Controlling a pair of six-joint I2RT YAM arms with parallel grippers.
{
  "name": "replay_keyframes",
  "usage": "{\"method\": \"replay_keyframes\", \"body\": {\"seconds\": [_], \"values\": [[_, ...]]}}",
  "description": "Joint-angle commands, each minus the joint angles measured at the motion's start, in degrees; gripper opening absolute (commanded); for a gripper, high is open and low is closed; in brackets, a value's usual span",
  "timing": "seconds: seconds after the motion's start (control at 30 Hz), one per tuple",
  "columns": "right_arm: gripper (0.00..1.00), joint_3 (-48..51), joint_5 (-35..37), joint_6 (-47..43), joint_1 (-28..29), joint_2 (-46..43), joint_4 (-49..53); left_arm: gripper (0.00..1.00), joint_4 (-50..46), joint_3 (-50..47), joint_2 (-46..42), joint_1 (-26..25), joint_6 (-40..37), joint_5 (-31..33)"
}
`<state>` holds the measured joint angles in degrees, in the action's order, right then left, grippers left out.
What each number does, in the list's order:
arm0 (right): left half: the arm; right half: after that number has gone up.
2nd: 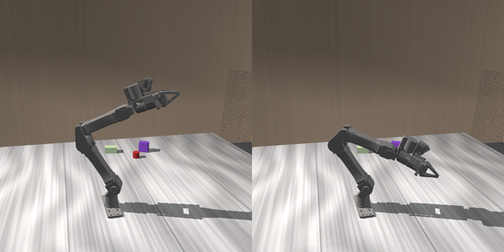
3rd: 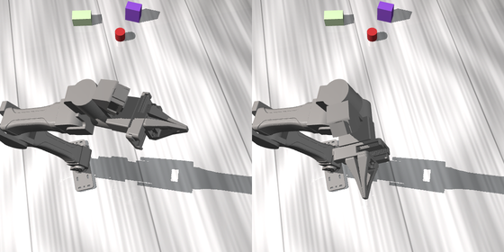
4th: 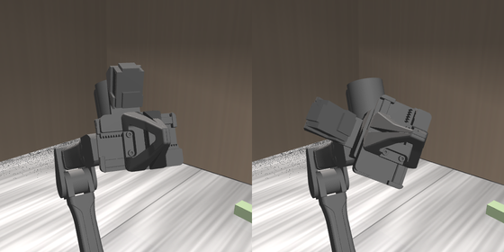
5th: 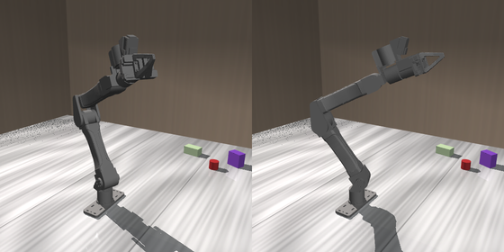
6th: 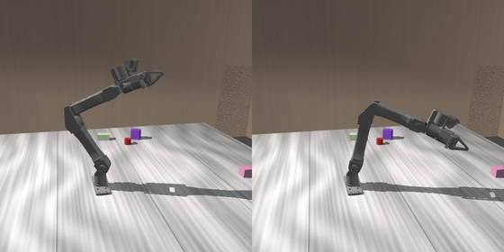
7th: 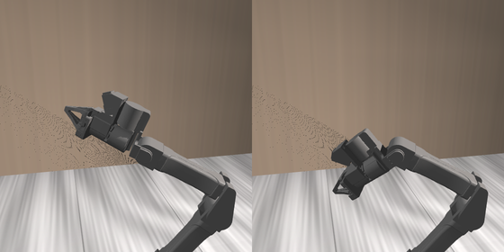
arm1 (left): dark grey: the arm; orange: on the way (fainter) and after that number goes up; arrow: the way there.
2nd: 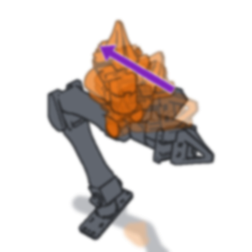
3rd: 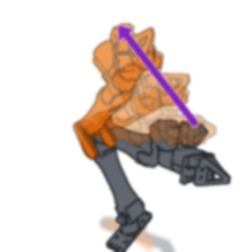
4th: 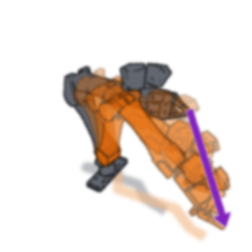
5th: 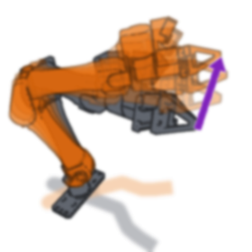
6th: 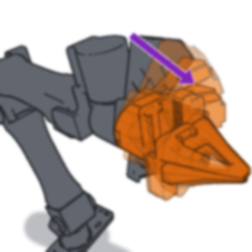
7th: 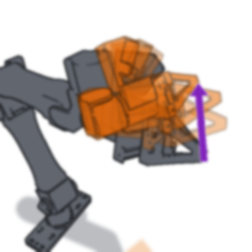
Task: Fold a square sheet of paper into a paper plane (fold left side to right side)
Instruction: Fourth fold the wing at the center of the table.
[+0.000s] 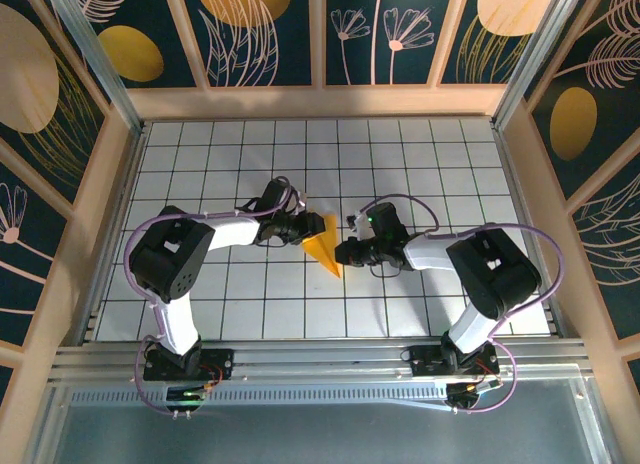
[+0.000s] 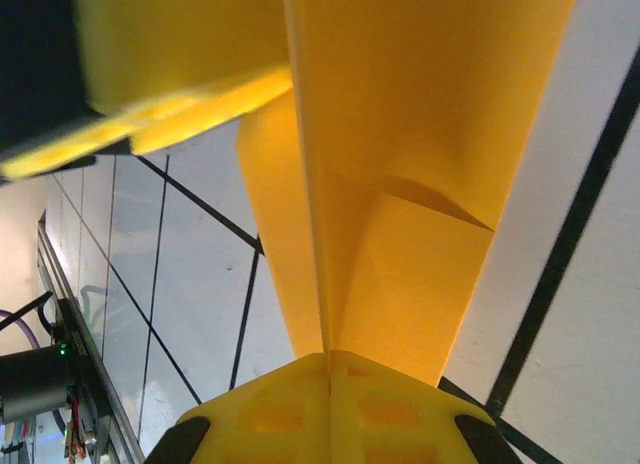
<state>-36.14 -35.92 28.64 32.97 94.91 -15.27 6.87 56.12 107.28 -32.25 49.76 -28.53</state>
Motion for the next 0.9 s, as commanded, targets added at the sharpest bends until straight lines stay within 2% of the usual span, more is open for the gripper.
{"method": "replay_keyframes", "body": {"seconds": [0.0,0.87], "values": [[0.00,0.63,-0.90,0.36,-0.54,1.21,-1.78,0.39,-0.58,1.52,0.91,-0.36,0.41,-0.01],[0.00,1.06,-2.44,1.50,-0.88,3.79,-4.08,0.40,-6.54,3.38,3.17,-1.41,-2.42,3.08]]}}
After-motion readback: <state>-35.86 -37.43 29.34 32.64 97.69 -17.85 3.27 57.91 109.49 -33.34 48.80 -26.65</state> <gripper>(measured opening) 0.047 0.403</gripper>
